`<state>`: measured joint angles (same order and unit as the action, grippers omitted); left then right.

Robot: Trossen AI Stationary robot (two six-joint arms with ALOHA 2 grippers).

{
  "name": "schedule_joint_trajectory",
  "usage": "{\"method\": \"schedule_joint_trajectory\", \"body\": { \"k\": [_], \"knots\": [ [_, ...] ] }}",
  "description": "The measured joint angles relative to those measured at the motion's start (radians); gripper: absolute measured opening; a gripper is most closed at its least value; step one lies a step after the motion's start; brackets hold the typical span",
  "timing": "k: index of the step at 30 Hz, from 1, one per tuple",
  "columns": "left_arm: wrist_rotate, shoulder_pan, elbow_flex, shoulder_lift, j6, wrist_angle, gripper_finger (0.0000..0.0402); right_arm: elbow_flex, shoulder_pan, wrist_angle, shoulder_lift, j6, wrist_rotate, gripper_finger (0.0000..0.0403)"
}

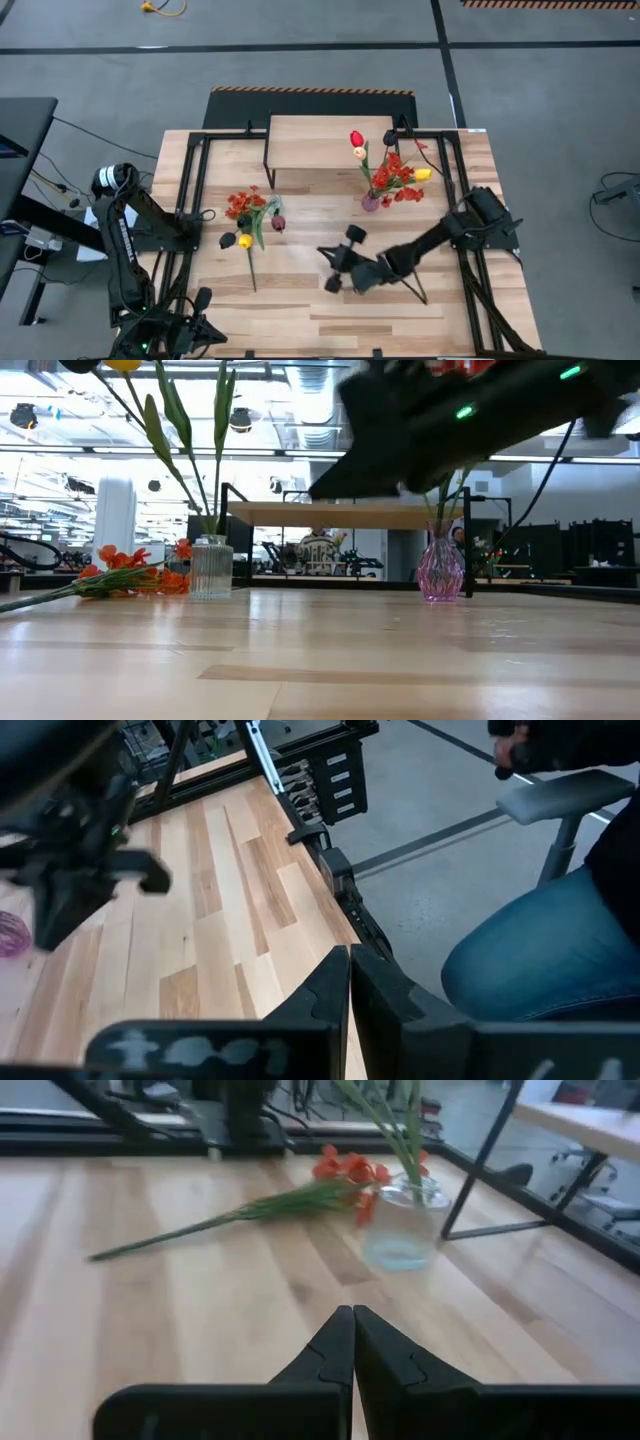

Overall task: Pick and place flowers into a vace then onto a shelf
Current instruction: Put the red flower into the transparent vase

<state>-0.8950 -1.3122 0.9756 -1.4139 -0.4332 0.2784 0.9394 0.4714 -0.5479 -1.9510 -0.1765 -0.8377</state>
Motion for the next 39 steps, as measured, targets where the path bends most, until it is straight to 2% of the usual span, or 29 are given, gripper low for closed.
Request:
{"method": "schedule_joint_trajectory", "body": {
  "k": [7, 10, 12, 18, 22, 28, 33, 35, 37, 39],
  "knots": [
    [0.000, 0.000, 0.000, 0.000, -0.007, 0.000, 0.0000, -0.008, 0.217, 0.111, 0.020, -0.061, -0.288, 0.0000],
    [0.001, 0.000, 0.000, 0.000, -0.005, 0.000, 0.0000, -0.007, 0.299, 0.256, 0.041, -0.232, -0.424, 0.0000],
    [0.001, 0.000, 0.000, 0.000, -0.003, 0.002, 0.0000, -0.007, 0.339, 0.392, 0.061, -0.389, -0.457, 0.0000],
    [0.000, 0.000, 0.000, 0.000, 0.005, 0.004, 0.0000, -0.007, 0.336, 0.775, 0.078, -0.828, -0.445, 0.0000],
    [0.006, 0.000, 0.000, 0.000, 0.008, 0.005, 0.0000, -0.007, 0.286, 0.968, 0.078, -1.047, -0.377, 0.0000],
    [0.047, 0.000, 0.000, 0.000, 0.009, 0.010, 0.0000, -0.007, 0.215, 1.112, 0.078, -1.117, -0.207, 0.0000],
    [0.051, 0.000, 0.000, 0.000, 0.008, 0.023, 0.0000, -0.007, 0.192, 1.216, 0.078, -1.120, -0.070, 0.0000],
    [0.051, 0.000, 0.000, 0.000, 0.008, 0.024, 0.0000, -0.007, 0.196, 1.296, 0.078, -1.181, -0.025, 0.0000],
    [0.051, 0.000, 0.000, 0.000, 0.008, 0.024, 0.0000, -0.014, 0.228, 1.384, 0.078, -1.267, -0.028, 0.0000],
    [0.051, 0.000, 0.000, 0.000, 0.008, 0.024, 0.0000, -0.037, 0.296, 1.476, 0.078, -1.397, -0.102, 0.0000]
  ]
}}
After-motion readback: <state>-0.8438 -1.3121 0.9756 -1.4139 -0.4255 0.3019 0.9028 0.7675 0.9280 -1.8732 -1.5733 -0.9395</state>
